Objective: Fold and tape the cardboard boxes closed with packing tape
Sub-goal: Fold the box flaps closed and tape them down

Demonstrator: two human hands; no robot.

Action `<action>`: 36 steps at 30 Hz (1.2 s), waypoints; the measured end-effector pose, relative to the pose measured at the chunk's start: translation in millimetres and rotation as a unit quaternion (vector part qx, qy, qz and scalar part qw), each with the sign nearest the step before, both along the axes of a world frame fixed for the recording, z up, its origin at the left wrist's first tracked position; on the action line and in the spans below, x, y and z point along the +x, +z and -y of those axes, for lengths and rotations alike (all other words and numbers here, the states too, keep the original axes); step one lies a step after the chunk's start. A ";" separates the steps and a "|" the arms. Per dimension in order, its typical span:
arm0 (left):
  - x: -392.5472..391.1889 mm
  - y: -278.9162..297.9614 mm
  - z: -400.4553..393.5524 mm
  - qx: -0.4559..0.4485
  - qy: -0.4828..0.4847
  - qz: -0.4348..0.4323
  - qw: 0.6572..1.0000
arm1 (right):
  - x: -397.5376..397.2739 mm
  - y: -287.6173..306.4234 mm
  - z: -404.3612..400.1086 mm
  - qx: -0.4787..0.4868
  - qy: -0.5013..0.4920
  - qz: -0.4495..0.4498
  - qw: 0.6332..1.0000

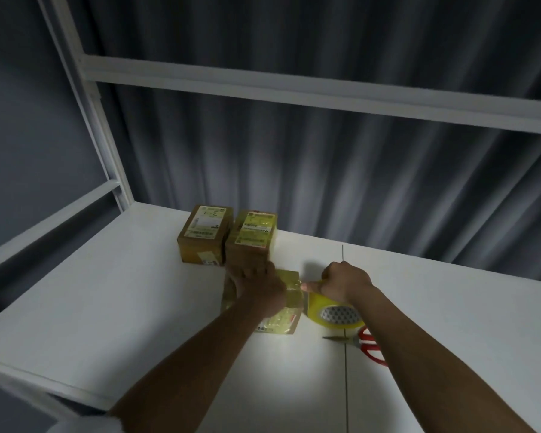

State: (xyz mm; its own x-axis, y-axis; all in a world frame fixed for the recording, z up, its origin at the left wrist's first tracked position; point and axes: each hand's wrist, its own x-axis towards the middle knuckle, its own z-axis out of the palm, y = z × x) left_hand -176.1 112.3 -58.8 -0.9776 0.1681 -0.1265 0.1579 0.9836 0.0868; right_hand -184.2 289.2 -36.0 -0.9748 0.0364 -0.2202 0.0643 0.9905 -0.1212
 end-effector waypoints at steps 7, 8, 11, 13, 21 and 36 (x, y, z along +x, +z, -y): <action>-8.4 -18.1 3.5 0.002 -0.078 0.014 0.997 | -3.0 1.3 2.4 -0.018 0.001 0.014 1.000; -5.1 -6.2 5.7 -0.003 -0.094 0.035 0.995 | -2.7 1.4 2.0 -0.019 0.002 0.014 1.000; 9.7 34.6 14.2 -0.011 -0.162 0.058 0.985 | -2.0 1.7 -1.4 -0.019 0.003 0.007 1.000; 6.5 29.6 34.7 -0.006 -0.110 0.053 0.992 | -2.1 0.8 -2.0 -0.023 0.004 0.004 1.000; -2.6 4.8 59.3 -0.006 -0.098 0.011 0.995 | -0.7 3.6 -0.1 -0.046 0.002 0.005 0.999; -4.1 20.1 21.8 0.014 -0.126 0.135 0.983 | 31.1 -21.3 -61.1 -0.553 -0.118 0.001 0.825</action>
State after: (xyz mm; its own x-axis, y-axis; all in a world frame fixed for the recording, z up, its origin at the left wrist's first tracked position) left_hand -180.2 90.5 -38.6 -0.8359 0.4083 -0.3668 0.3640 0.9126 0.1863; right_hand -153.1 350.3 -57.3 -0.9689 0.0012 -0.2476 0.2409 0.2342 -0.9419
